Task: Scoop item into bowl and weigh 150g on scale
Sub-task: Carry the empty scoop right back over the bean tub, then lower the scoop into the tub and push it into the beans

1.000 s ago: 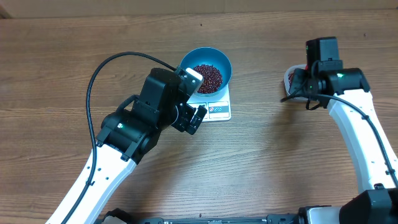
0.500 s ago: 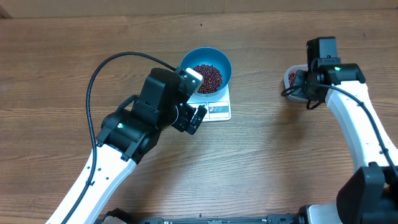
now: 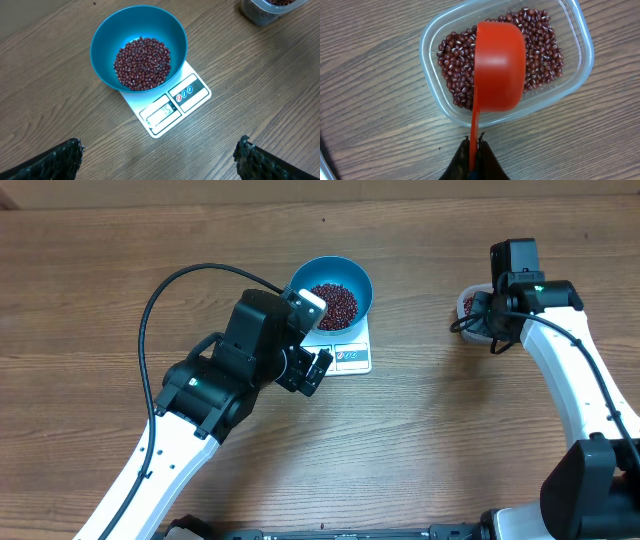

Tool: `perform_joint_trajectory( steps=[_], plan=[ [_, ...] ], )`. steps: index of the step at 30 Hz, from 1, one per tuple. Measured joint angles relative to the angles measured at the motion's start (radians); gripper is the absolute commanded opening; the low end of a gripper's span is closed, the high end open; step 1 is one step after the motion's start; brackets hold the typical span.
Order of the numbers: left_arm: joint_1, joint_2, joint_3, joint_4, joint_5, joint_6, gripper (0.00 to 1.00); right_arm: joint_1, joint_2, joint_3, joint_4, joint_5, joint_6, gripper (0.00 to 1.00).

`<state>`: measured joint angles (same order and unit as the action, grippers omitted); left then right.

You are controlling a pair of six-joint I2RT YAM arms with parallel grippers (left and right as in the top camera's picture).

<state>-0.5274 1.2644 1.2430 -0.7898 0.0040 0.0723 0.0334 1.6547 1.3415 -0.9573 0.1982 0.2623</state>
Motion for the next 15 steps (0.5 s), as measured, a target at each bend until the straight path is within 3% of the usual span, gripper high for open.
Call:
perform_joint_trajectory(
  steps=[3,15],
  plan=[
    [0.000,0.000,0.000,0.000,0.000,0.000,1.00,0.000,0.002,0.000,0.001,0.000,0.000,0.09],
    [0.000,0.000,0.000,0.000,0.000,0.000,1.00,0.000,0.005,0.000,0.005,0.001,0.003,0.10]
  ],
)
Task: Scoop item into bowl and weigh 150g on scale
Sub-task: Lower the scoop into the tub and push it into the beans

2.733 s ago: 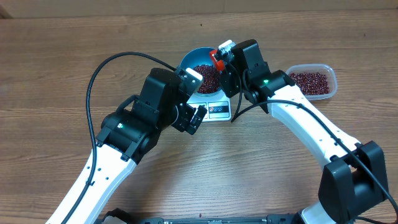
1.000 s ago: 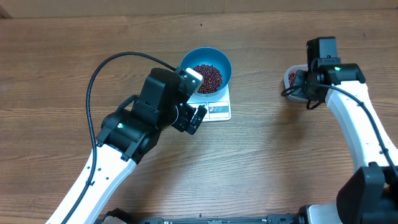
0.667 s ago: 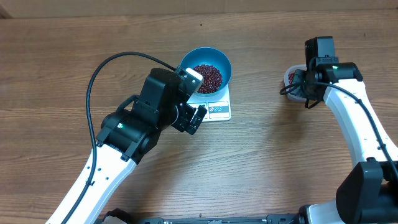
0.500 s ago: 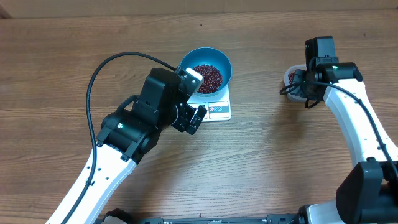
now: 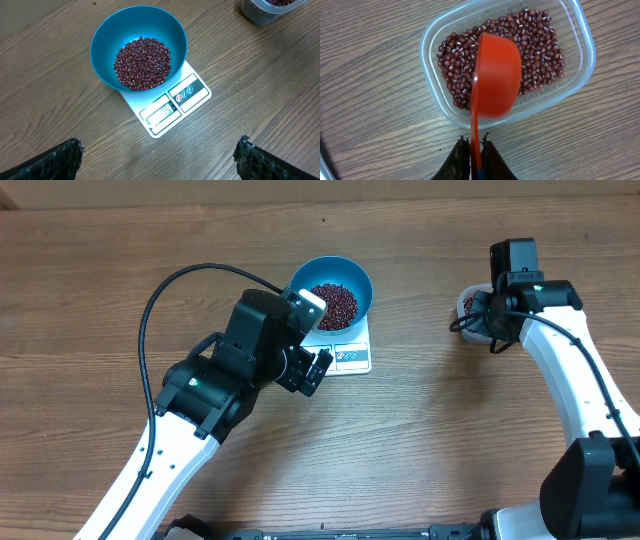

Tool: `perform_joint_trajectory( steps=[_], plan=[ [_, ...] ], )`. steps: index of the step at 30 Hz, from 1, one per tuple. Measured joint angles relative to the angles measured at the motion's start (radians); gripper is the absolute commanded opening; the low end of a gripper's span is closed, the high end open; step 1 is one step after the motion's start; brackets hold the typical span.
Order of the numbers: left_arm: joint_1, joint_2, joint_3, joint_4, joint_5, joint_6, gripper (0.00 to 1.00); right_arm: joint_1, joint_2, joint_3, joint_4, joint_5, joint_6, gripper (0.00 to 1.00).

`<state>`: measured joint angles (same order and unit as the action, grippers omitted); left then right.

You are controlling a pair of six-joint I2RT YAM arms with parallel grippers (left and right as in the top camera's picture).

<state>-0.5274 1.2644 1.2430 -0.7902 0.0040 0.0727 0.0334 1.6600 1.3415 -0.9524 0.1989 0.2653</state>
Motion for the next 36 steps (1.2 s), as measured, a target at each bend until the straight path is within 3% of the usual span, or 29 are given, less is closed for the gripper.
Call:
perform_joint_trajectory(
  steps=[9,15,27,30,36],
  plan=[
    [0.000,0.000,0.000,0.000,0.000,0.000,1.00,0.000,0.000,0.000,0.013,-0.001,0.001,0.06],
    [0.000,0.000,0.000,0.000,0.000,0.000,1.00,0.000,0.000,0.000,0.018,0.002,0.001,0.11],
    [0.000,0.000,0.000,0.000,0.000,0.000,0.99,0.000,0.000,0.000,0.045,0.019,0.003,0.11],
    [0.000,0.000,0.000,0.000,0.000,0.000,1.00,0.000,0.000,0.000,0.054,0.022,0.003,0.04],
    [0.000,0.000,0.000,0.000,0.000,0.000,1.00,0.000,0.000,0.000,0.060,0.037,0.003,0.04]
  ],
)
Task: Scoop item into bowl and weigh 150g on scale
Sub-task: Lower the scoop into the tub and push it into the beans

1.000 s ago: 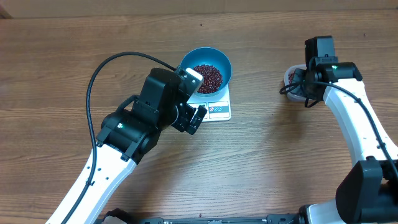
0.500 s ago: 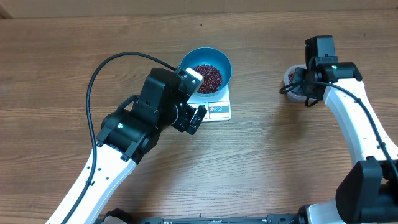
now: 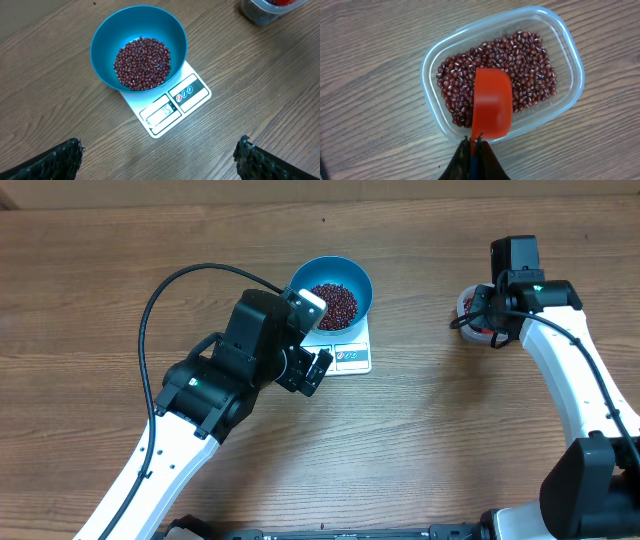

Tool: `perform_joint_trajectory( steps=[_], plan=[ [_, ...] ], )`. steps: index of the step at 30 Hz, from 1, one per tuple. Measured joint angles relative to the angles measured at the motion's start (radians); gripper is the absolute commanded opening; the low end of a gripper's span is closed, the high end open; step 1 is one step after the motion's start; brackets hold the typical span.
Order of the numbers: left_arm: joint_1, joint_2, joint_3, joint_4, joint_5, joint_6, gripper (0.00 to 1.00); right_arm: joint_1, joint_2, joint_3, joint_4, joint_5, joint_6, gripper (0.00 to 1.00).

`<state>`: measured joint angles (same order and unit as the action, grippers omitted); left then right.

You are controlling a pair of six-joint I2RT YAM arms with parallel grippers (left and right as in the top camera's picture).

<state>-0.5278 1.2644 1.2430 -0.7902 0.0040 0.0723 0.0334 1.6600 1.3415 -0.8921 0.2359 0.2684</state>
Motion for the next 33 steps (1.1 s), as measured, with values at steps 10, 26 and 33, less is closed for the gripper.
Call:
perform_joint_trajectory(
  steps=[10,26,33],
  plan=[
    [0.000,0.000,0.000,0.000,0.000,0.000,1.00,0.000,0.000,0.000,0.016,0.004,0.000,0.07],
    [0.000,0.000,0.000,0.000,0.000,0.000,1.00,0.000,0.000,0.000,0.048,0.015,0.000,0.09],
    [0.000,0.000,0.000,0.000,0.000,0.000,0.99,0.000,0.000,0.000,0.071,0.016,0.000,0.09]
  ],
)
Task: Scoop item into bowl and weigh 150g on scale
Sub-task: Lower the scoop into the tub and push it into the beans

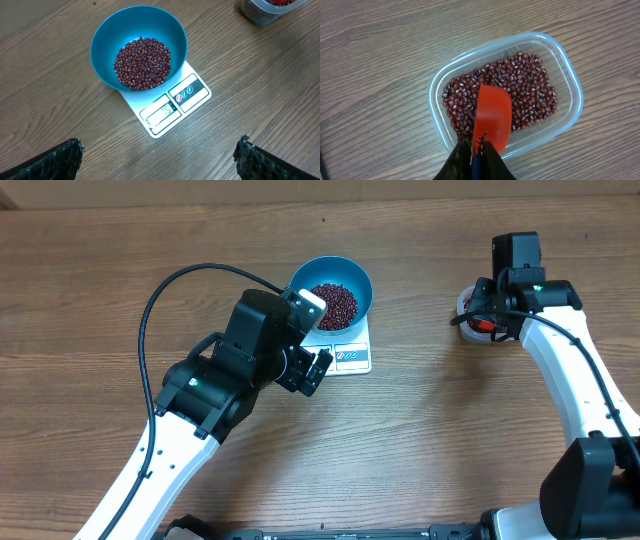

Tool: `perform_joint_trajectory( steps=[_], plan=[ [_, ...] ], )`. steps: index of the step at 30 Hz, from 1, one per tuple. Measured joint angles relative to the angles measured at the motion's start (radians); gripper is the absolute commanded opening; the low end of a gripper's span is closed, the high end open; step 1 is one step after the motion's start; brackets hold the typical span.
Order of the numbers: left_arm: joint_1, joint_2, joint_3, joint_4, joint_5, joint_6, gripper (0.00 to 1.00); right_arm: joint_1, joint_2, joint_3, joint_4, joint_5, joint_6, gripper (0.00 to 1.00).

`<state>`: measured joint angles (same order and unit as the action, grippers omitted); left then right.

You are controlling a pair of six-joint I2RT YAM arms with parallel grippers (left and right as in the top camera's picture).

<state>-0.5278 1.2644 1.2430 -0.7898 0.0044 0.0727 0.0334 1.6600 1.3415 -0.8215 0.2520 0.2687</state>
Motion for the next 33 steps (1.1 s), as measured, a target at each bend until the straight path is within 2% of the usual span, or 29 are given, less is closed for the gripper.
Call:
perform_joint_trajectory(
  steps=[11,12,26,33],
  plan=[
    [0.000,0.000,0.000,0.000,0.000,0.000,1.00,0.000,0.076,0.000,0.038,0.003,0.000,0.07],
    [0.000,0.000,0.000,0.000,0.000,0.000,1.00,0.000,0.077,0.000,0.045,0.003,0.000,0.04],
    [0.000,0.000,0.000,0.000,0.000,0.000,1.00,0.000,0.077,0.000,0.047,0.011,-0.003,0.04],
    [0.000,0.000,0.000,0.000,0.000,0.000,1.00,0.000,0.077,0.000,0.023,0.099,-0.008,0.04]
  ],
)
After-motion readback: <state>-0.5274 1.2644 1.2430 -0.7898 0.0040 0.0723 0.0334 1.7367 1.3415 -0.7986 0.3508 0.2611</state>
